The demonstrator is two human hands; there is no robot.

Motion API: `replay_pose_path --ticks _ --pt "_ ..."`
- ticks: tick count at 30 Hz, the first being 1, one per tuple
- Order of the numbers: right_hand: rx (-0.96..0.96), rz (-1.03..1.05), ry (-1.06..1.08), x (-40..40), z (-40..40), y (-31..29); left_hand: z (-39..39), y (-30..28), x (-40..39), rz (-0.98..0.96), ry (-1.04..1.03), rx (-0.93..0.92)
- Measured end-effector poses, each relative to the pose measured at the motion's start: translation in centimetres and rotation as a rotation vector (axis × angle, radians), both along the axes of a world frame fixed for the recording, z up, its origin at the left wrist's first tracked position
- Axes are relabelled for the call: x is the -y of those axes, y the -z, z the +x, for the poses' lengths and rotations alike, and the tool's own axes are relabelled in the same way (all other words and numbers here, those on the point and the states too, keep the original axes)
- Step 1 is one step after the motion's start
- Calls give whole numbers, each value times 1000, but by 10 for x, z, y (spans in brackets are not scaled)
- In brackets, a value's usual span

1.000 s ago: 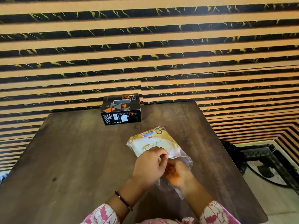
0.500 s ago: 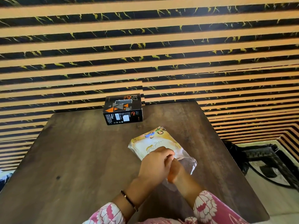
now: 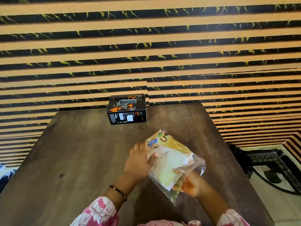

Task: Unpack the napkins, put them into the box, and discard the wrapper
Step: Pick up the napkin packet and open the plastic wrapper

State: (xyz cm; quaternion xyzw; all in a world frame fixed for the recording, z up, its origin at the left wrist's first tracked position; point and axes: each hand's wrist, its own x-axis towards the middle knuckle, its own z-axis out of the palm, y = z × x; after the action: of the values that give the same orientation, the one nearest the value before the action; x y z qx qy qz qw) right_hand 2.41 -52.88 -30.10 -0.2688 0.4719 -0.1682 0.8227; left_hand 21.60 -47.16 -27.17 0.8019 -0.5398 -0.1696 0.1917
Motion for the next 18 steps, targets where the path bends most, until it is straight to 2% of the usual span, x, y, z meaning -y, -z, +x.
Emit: replay_pose_path --ticks 6,10,14,16,18 --pt "1 47 -50 -2 -41 0 25 20 6 245 -36 -101" --pt "15 26 -6 2 -34 6 22 35 5 237 -97 -172" --pt "-87 -35 40 1 -31 16 18 37 2 164 -137 -197" --pt "3 -25 99 1 -31 14 25 36 -3 136 -164 -199" --pt "81 -83 58 1 -35 3 34 35 -10 122 -192 -210"
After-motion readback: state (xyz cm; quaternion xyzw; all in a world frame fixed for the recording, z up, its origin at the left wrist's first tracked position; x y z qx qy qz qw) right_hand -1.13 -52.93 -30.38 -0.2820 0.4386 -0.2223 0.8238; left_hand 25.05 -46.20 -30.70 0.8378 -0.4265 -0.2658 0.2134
